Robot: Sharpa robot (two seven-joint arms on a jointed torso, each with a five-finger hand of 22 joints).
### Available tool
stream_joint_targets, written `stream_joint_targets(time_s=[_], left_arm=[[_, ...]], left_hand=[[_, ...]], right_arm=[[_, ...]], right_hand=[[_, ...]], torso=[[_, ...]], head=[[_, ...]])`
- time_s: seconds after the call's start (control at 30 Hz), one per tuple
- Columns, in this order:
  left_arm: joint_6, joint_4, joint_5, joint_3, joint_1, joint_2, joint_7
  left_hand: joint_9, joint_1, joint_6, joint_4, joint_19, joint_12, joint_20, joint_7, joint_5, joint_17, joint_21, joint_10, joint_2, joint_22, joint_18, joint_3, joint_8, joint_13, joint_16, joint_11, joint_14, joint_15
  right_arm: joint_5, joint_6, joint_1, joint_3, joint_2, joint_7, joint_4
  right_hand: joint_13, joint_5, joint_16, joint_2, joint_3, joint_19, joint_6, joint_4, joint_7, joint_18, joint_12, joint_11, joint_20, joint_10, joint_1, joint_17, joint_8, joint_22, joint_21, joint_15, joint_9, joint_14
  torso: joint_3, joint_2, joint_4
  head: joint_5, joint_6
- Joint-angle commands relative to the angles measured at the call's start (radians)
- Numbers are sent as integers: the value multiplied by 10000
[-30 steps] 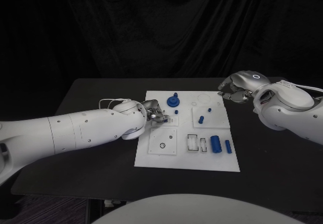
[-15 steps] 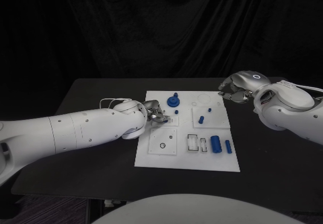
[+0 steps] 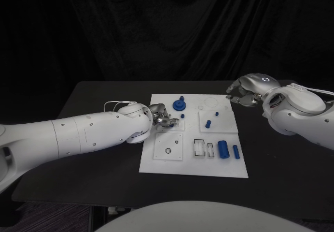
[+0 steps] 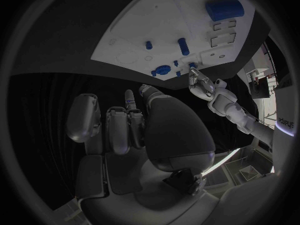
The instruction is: Assemble the parts on the task board
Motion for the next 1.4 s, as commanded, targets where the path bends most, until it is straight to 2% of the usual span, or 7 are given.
stream_joint_targets(time_s=[0.03, 0.4, 0.53, 0.6, 0.77, 1.03, 1.4], left_arm=[[179, -18, 31, -19, -70, 1, 55], [75, -72, 31, -20, -99, -20, -25], [-78, -77, 31, -20, -107, -30, 69], [-121, -86, 31, -20, -110, -35, 134], [-152, -124, 31, -20, -115, -59, 395], [-133, -279, 31, -20, -131, -33, 1008], [36, -455, 32, -20, -180, 4, 1142]], left_hand=[[-148, -323, 49, 96, 169, 35, 97, 50, -294, 2627, -66, 1046, 61, 2145, 72, -397, -77, 2634, 26, 58, 1038, 67], [-76, -1166, 93, 125, 122, 35, 118, 69, -641, 2627, -153, 1046, 339, 2118, 93, -1439, -139, 2634, 26, 74, 1038, 85], [1196, -1103, -220, 106, 144, 35, 98, 32, -628, 2627, -137, 1046, 718, 2125, 89, -2034, 490, 2634, 26, 41, 1038, 57], [1427, -1072, -283, 116, 144, 35, 91, 22, -624, 2627, -142, 1046, 805, 2123, 90, -2135, 637, 2634, 26, 34, 1038, 52], [1471, -1132, -327, 132, 135, 35, 88, 16, -610, 2627, -156, 1046, 963, 2119, 93, -2218, 767, 2634, 26, 30, 1038, 50], [1477, -1266, -497, 138, 71, 35, 98, 7, -384, 2627, -229, 1046, 1599, 2099, 109, -2467, 1319, 2634, 26, 33, 1038, 64], [1482, -1173, -535, 129, 71, 35, 96, -22, -46, 2627, -214, 1046, 1840, 2103, 107, -2629, 1722, 2634, 26, 15, 1038, 56]], right_arm=[[-35, 32, -28, 7, -8, -164, -3], [-35, 52, -38, 7, -13, -157, -5], [-35, 57, -41, 7, -16, -156, -2], [-35, 56, -43, 7, -19, -157, 0], [-35, 58, -45, 7, -20, -165, -3], [-35, 61, -55, 7, -20, -174, -7], [-35, 52, -61, 7, -42, -184, 3]], right_hand=[[1474, 58, -43, -31, 57, -92, -25, 2, -7, 9, -60, -17, -8, -75, 61, 1433, -33, 1585, -49, 72, -13, 542], [1477, 63, -38, -36, 59, -92, -24, 3, -5, 9, -56, -16, -8, -69, 55, 1436, -35, 1584, -50, 72, -15, 545], [1477, 63, -38, -36, 59, -92, -24, 3, -5, 9, -56, -16, -8, -69, 55, 1436, -35, 1584, -50, 72, -15, 545], [1477, 63, -38, -36, 59, -92, -24, 3, -5, 9, -56, -16, -8, -69, 55, 1436, -35, 1584, -50, 72, -15, 545], [1475, 75, -41, -42, 66, -86, -17, 5, -5, 6, -59, -15, -8, -71, 44, 1434, -35, 1588, -37, 72, -17, 545], [1470, 84, -42, -41, 76, -91, -11, 3, -5, 9, -64, -15, -9, -75, 41, 1432, -35, 1584, -54, 72, -18, 546], [1470, 84, -42, -41, 76, -91, -11, 3, -5, 9, -64, -15, -9, -75, 41, 1432, -35, 1584, -54, 72, -18, 546]], torso=[[2, -3, 7], [-1, -2, 1], [3, -1, 0], [1, 0, 0], [6, 0, -3], [5, 1, 4], [5, 3, 4]], head=[[3, -1], [34, -1], [36, -1], [40, -1], [8, -1], [2, -1], [-32, -1]])
